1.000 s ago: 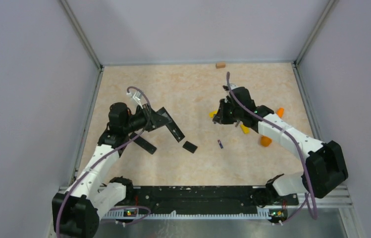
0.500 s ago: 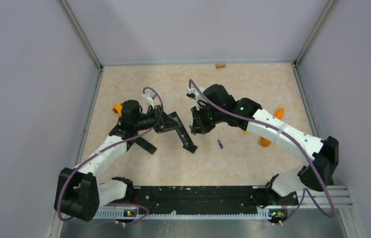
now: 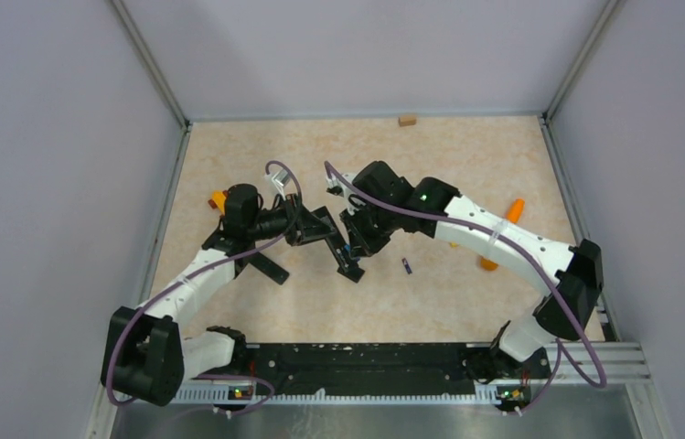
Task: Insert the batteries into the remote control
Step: Load the battery into the remote control.
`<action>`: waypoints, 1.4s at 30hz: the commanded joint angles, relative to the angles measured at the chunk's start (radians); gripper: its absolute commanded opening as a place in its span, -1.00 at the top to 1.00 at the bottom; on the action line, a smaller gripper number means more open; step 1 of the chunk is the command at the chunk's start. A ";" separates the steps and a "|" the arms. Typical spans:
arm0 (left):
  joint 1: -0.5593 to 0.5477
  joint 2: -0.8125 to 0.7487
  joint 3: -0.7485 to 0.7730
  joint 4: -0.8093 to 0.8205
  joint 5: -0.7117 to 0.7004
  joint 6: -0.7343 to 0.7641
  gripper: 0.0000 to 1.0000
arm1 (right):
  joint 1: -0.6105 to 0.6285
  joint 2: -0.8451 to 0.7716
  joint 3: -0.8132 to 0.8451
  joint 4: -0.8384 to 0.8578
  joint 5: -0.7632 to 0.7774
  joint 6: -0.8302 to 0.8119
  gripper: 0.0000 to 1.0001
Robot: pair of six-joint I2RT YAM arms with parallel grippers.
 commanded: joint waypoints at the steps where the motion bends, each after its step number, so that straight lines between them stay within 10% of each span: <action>1: -0.002 0.011 0.034 0.047 0.020 -0.026 1.00 | 0.021 0.020 0.049 0.002 0.010 -0.023 1.00; 12: 0.000 -0.016 0.028 0.062 0.003 -0.054 1.00 | 0.022 0.041 0.045 0.022 0.002 -0.010 1.00; 24: 0.004 -0.030 0.019 0.087 0.010 -0.092 1.00 | 0.022 0.014 0.043 0.037 0.016 0.024 0.49; 42: 0.016 -0.037 0.004 0.093 0.001 -0.102 1.00 | 0.018 -0.026 0.023 0.127 0.009 0.166 0.81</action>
